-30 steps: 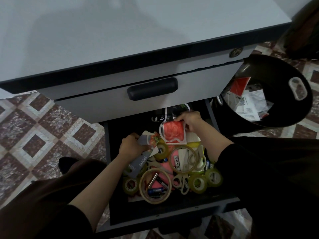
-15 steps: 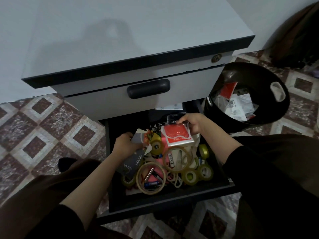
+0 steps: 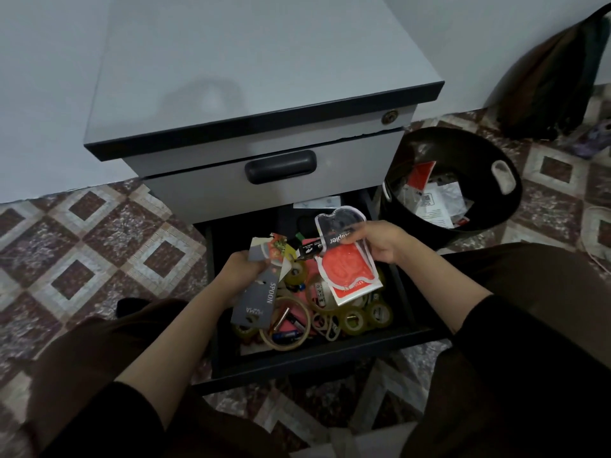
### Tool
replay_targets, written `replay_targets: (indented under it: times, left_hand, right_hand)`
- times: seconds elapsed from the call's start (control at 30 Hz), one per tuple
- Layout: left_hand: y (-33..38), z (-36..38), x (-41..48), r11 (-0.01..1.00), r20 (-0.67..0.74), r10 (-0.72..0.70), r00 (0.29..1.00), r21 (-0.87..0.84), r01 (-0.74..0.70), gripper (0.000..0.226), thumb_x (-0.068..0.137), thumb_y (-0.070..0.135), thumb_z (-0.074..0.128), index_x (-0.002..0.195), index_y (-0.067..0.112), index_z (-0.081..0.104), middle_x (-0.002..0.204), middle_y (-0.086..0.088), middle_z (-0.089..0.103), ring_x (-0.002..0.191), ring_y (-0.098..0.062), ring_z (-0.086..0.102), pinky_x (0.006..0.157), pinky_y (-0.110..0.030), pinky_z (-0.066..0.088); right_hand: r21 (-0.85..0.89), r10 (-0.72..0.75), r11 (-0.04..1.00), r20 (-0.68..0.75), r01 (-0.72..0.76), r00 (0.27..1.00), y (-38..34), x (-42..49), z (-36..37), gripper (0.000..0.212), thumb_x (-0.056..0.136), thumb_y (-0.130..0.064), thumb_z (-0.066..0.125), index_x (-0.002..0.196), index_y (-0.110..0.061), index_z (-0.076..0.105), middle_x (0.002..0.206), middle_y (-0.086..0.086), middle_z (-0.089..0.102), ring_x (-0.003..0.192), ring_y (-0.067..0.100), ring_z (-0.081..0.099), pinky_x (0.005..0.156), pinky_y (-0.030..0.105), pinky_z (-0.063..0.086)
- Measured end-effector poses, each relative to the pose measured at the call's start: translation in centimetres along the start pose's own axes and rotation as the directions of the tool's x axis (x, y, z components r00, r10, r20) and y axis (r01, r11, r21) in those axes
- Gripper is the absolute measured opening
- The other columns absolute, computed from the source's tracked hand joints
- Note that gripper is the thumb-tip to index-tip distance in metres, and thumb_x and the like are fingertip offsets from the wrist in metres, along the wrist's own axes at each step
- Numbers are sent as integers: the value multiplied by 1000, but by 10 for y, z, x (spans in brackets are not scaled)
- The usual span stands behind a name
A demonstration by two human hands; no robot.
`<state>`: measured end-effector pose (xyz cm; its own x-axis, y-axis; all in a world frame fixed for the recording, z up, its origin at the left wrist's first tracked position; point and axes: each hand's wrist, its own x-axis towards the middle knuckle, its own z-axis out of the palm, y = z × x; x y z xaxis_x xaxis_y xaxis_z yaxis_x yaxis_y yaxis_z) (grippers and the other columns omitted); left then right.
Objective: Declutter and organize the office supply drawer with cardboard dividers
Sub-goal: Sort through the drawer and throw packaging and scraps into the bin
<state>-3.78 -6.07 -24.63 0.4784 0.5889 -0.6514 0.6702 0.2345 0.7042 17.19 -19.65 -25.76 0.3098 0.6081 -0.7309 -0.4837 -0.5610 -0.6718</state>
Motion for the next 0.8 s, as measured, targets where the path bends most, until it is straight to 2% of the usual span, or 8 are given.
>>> replay_targets:
  times: [0.13,0.2,0.3,0.37,0.43,0.6,0.7,0.8]
  left_hand:
    - [3,4,-16,1000,41,7,999,-17,-6,11,92,0,48,89,6,57,81,-11,62,68,-23,59,62,-30,48]
    - [5,5,-22,1000,48,11,999,-16,-10,14,91,-4,46,90,4,57,81,-12,62,69,-24,59,64,-31,48]
    - [5,5,-28,1000,49,20,999,0,-20,19,87,-10,45,99,0,55,86,-14,62,76,-27,60,75,-37,49]
    - [5,7,-33,1000,37,16,999,-1,-16,23,85,-11,48,105,0,54,96,-17,62,88,-32,60,86,-43,49]
    - [6,11,-37,1000,39,18,999,-24,-17,26,85,-10,52,108,1,54,103,-19,62,93,-33,60,88,-44,49]
    - [21,24,-46,997,38,51,998,-64,-49,11,87,-6,53,92,3,57,86,-15,63,75,-26,61,78,-36,50]
    - [43,37,-43,996,35,52,998,-79,-49,16,87,-8,46,80,1,57,83,-19,62,70,-28,59,72,-35,49]
    - [68,56,-39,993,55,84,995,-93,-78,20,87,-12,43,78,0,57,82,-18,61,69,-26,57,66,-31,46]
  right_hand:
    - [-31,-59,998,-17,59,998,0,-16,-4,23,80,9,60,100,-2,60,88,16,64,72,26,66,63,34,56]
    - [-40,-73,997,-40,72,997,-1,-23,-7,27,79,9,61,103,-2,59,91,17,64,75,28,66,64,36,56]
    - [-45,-84,996,-65,81,994,-2,-32,-9,26,80,9,60,104,-1,59,89,17,64,74,28,65,60,34,56]
    - [-43,-80,996,-63,77,995,0,-37,-9,20,82,9,58,99,-1,60,87,16,64,74,27,65,62,35,57]
    - [-40,-79,996,-68,76,995,2,-41,-10,16,83,9,57,95,-1,59,85,15,64,74,27,65,64,35,56]
    - [-39,-123,992,-116,119,986,-9,-56,-23,15,82,10,59,86,-4,59,82,17,63,73,29,63,71,40,56]
    - [-43,-158,987,-170,153,973,-23,-73,-43,17,84,10,56,79,-6,57,79,14,61,73,29,61,77,41,53]
    - [-90,-183,982,-210,168,960,-38,-90,-69,19,86,9,54,78,-8,57,81,12,60,75,27,60,80,41,51]
